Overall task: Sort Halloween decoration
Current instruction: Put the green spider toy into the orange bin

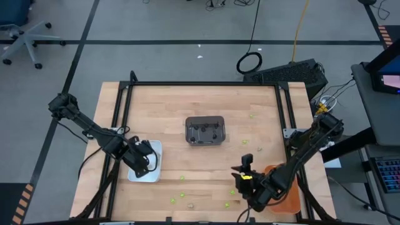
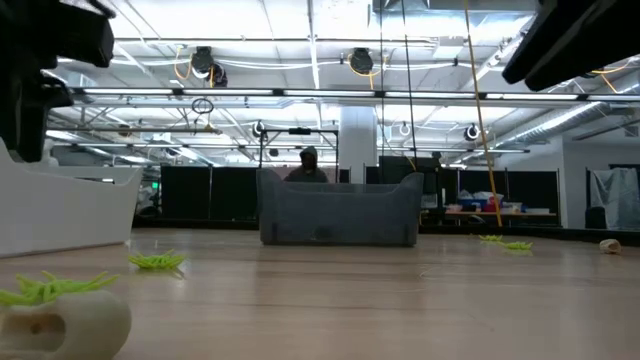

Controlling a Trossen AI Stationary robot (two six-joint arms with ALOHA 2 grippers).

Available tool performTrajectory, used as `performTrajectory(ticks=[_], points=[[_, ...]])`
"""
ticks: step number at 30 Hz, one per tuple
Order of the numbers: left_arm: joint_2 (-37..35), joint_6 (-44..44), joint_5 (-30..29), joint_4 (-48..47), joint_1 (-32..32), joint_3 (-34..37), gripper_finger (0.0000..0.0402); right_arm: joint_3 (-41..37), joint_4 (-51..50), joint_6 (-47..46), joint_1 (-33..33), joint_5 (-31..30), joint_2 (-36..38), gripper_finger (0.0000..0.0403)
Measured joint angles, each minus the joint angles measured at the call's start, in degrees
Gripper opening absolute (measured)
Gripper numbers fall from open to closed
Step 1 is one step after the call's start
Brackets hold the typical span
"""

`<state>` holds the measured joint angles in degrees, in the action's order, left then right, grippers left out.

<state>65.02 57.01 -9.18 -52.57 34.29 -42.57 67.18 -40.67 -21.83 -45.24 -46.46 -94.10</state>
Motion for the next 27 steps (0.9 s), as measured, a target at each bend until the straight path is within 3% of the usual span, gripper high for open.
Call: performTrajectory(ticks=[4, 11, 17, 21, 27], points=[[-0.36, -0.29, -0.01, 3.24, 0.32, -0.11, 0.0156, 0.00, -1.46, -0.42, 0.88, -0.04, 0.83, 0.0105], [-0.33, 6.50, -0.86, 3.84, -0.14, -4.22, 0.0086, 0.00, -9.51, -3.35, -0.06, 1.03, 1.22, 0.0105], [-0.38, 6.73, -9.79, 4.49, 0.63, -9.54, 0.0026, -0.01, -10.34, -3.16, -3.95, 3.13, 1.22, 0.0105], [-0.36, 3.60, -15.50, 6.32, 0.26, -11.37, 0.0014, -1.73, -10.60, -5.13, -5.64, 3.14, 1.32, 0.0105], [0.06, -2.13, -17.47, 9.16, -2.85, -11.43, 0.0013, -7.04, -10.37, -10.94, -6.24, 3.64, 4.29, 0.0105]])
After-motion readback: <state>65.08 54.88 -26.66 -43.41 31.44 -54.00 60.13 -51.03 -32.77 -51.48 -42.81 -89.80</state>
